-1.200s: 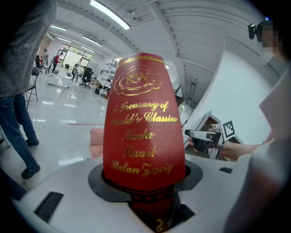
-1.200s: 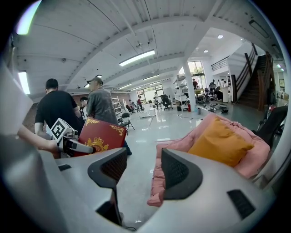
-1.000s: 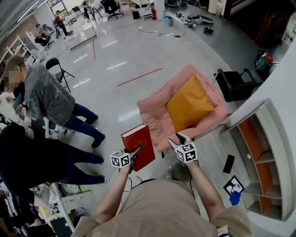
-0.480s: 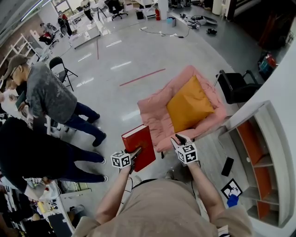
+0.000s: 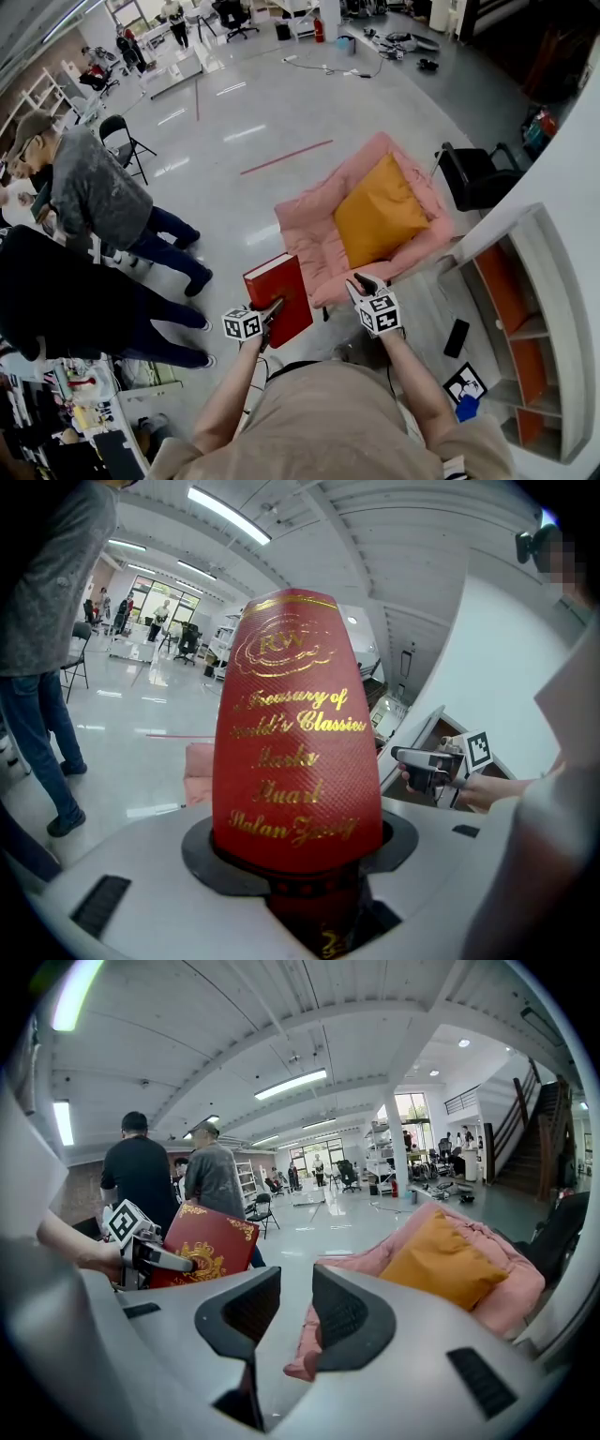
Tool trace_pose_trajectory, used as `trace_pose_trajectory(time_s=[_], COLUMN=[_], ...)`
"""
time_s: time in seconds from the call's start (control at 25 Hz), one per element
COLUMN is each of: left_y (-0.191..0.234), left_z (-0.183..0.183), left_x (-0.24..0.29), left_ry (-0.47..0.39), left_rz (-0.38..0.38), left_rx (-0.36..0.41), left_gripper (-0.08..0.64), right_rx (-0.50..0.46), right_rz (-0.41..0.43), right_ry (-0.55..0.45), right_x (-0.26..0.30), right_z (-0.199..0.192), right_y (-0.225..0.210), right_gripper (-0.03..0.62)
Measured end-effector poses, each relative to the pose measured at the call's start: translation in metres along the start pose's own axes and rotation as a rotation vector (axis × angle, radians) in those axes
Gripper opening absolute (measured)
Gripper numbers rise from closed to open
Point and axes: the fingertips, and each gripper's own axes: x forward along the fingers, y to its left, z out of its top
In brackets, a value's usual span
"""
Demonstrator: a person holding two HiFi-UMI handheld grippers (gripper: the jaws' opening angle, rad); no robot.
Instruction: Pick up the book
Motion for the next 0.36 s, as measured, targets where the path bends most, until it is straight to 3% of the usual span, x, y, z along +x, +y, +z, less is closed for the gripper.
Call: trace_pose_trajectory(time_s=[0.36], left_y=[-0.009], left_z=[-0.002], left_x=[0.006], left_ry=[0.001], left_rz=[0.003], left_rx=[-0.004], left_gripper=[0.241], right_rx=[0.010], right_rz=[0.009], right_ry=[0.013], right_x=[-0.011], right_z=[-0.005], right_y=[-0.009], right_gripper=[0.112])
